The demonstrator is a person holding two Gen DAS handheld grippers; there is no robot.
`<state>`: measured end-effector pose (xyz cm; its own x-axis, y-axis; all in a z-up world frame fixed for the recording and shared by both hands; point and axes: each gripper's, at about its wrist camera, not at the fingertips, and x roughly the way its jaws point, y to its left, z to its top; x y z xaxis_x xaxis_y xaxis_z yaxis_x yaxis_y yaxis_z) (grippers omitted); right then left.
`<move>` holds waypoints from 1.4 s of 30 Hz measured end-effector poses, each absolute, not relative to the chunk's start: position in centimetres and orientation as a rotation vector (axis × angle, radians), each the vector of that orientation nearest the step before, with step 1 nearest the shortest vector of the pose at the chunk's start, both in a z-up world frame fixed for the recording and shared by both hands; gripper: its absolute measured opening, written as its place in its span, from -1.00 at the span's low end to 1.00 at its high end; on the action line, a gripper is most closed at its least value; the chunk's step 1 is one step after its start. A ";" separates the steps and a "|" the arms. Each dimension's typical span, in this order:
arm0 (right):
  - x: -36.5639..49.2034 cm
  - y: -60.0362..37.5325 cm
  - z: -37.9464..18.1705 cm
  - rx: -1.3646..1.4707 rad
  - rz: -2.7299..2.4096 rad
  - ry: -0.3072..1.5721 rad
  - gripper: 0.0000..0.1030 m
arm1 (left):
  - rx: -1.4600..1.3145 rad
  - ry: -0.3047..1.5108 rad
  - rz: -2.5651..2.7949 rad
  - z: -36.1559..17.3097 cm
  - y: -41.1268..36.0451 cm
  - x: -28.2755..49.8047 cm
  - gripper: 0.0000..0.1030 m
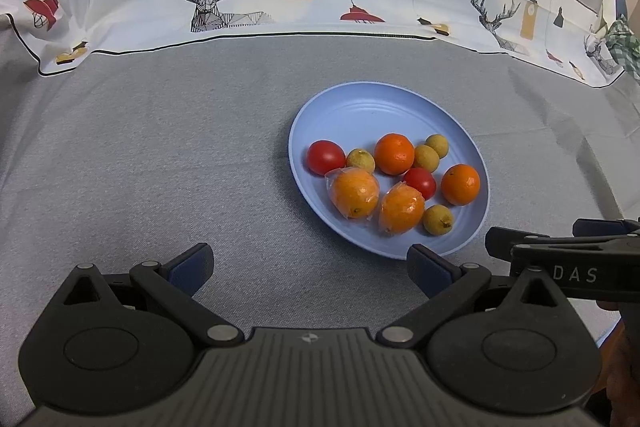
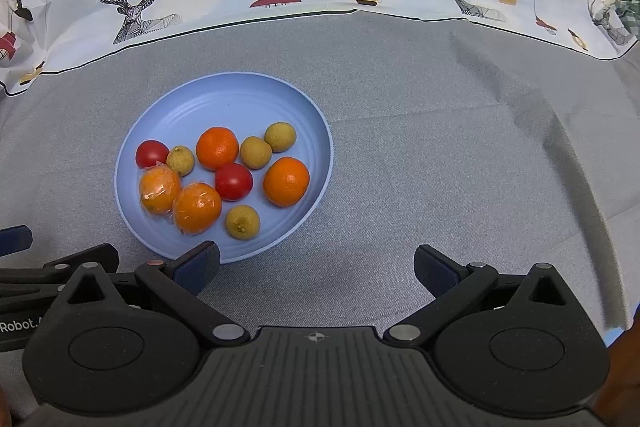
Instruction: Organize fruits
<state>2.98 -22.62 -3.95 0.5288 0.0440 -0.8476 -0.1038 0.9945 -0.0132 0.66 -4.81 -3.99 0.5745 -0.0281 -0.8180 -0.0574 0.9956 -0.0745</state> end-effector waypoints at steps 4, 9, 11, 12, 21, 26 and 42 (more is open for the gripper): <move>3.0 -22.6 -3.9 -0.070 0.088 1.007 0.99 | -0.097 0.959 0.017 -4.0 -4.9 0.7 0.99; 3.0 -22.5 -3.9 -0.067 0.086 1.008 0.99 | -0.097 0.957 0.015 -4.0 -5.0 0.7 0.99; 3.0 -22.5 -3.9 -0.069 0.086 1.007 0.99 | -0.097 0.955 0.013 -3.9 -5.0 0.6 0.99; 3.0 -22.5 -3.9 -0.069 0.086 1.007 0.99 | -0.097 0.954 0.012 -3.9 -5.0 0.6 0.99; 3.0 -22.5 -3.9 -0.069 0.085 1.006 0.99 | -0.098 0.947 0.000 -3.9 -4.9 0.6 0.99; 3.0 -22.4 -3.9 -0.071 0.083 1.007 0.99 | -0.096 0.943 -0.004 -3.9 -4.9 0.6 0.99; 2.9 -22.4 -4.0 -0.071 0.080 1.010 0.99 | -0.093 0.933 -0.015 -3.9 -5.0 0.6 0.99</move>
